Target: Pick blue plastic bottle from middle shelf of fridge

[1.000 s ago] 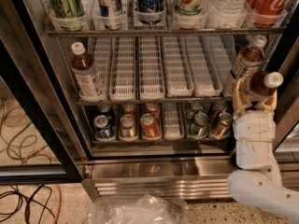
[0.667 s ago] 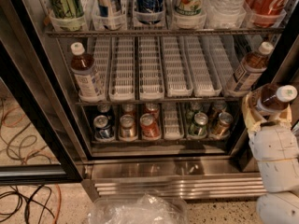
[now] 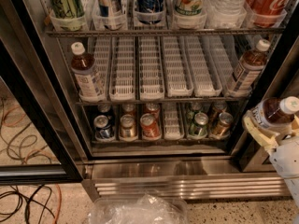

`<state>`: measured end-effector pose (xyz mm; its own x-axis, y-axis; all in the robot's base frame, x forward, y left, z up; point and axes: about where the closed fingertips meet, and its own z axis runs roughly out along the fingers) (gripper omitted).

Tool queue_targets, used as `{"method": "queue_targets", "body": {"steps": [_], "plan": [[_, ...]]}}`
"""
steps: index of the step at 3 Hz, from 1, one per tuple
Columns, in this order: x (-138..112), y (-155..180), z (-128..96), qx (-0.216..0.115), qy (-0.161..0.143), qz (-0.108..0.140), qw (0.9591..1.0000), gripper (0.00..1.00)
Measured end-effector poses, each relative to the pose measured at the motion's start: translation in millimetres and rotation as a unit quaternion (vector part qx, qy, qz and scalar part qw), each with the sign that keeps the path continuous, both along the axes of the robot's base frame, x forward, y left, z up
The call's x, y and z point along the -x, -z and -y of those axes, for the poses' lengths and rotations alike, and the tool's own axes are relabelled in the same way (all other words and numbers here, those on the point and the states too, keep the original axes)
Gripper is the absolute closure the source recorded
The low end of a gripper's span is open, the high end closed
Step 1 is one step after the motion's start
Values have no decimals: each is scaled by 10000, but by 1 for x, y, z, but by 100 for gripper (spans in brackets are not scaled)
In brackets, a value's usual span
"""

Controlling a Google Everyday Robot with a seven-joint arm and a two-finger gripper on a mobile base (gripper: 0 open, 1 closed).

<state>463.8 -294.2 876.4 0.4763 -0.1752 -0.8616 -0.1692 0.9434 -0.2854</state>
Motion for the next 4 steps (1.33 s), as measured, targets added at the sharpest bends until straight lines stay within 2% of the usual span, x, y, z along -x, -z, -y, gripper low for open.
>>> {"method": "queue_targets", "body": {"steps": [1,2,3,4], "plan": [[0,0,0,0,0,0,10000,100],[1,-2,-8,59,-182,16,9998,100],[8,-4,-28,237,-725,17,9971,100],[24,-15,-53,398,-1588,59,9865,100]]}}
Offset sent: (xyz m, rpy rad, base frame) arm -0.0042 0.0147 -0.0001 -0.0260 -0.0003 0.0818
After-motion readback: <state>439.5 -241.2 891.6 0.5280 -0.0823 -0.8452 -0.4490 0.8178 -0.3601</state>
